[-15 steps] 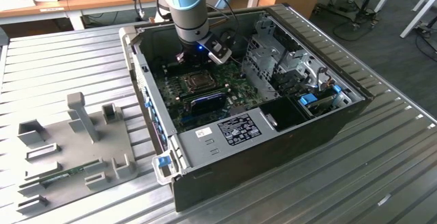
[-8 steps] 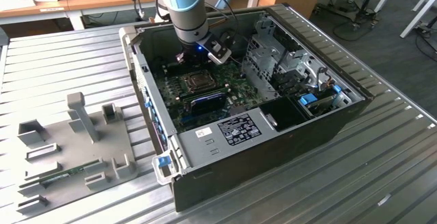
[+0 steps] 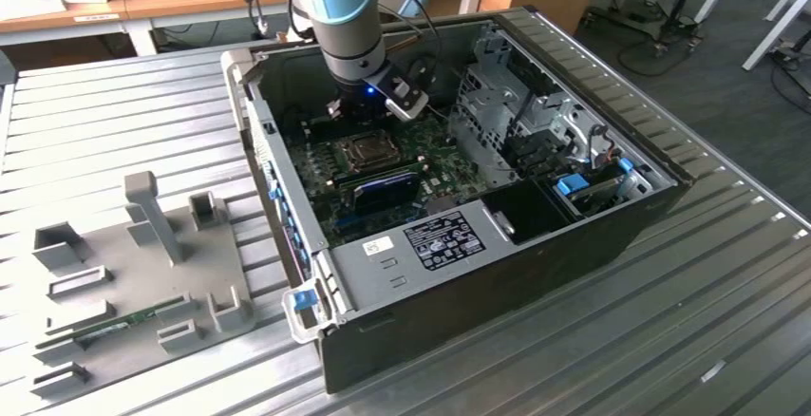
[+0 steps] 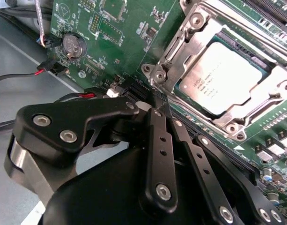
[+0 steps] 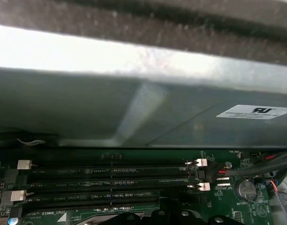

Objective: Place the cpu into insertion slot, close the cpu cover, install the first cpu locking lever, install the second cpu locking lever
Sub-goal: 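Install the first cpu locking lever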

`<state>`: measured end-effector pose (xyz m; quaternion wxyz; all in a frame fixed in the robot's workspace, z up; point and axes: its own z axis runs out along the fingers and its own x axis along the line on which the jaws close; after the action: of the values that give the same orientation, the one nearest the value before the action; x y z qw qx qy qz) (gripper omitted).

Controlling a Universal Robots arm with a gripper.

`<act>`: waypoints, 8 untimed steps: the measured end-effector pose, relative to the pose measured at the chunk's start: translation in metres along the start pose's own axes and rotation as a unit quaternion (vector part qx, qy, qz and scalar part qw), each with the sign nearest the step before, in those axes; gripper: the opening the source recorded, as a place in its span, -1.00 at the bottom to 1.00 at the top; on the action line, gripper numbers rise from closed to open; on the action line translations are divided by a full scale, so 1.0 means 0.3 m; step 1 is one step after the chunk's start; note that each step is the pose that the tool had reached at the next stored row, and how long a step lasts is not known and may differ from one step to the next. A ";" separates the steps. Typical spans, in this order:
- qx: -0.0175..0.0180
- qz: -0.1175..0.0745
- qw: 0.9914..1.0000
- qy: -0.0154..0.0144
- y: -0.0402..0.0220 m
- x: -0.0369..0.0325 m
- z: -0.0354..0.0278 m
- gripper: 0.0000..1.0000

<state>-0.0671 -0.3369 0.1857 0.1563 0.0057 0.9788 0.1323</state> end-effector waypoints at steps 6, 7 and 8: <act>-0.010 0.002 1.000 -0.004 0.000 0.000 0.000 -0.79; -0.012 0.003 1.000 -0.004 0.000 0.000 0.000 -0.79; -0.013 0.003 1.000 -0.005 0.000 0.000 0.000 -0.79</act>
<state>-0.0672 -0.3369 0.1857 0.1607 0.0072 0.9762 0.1452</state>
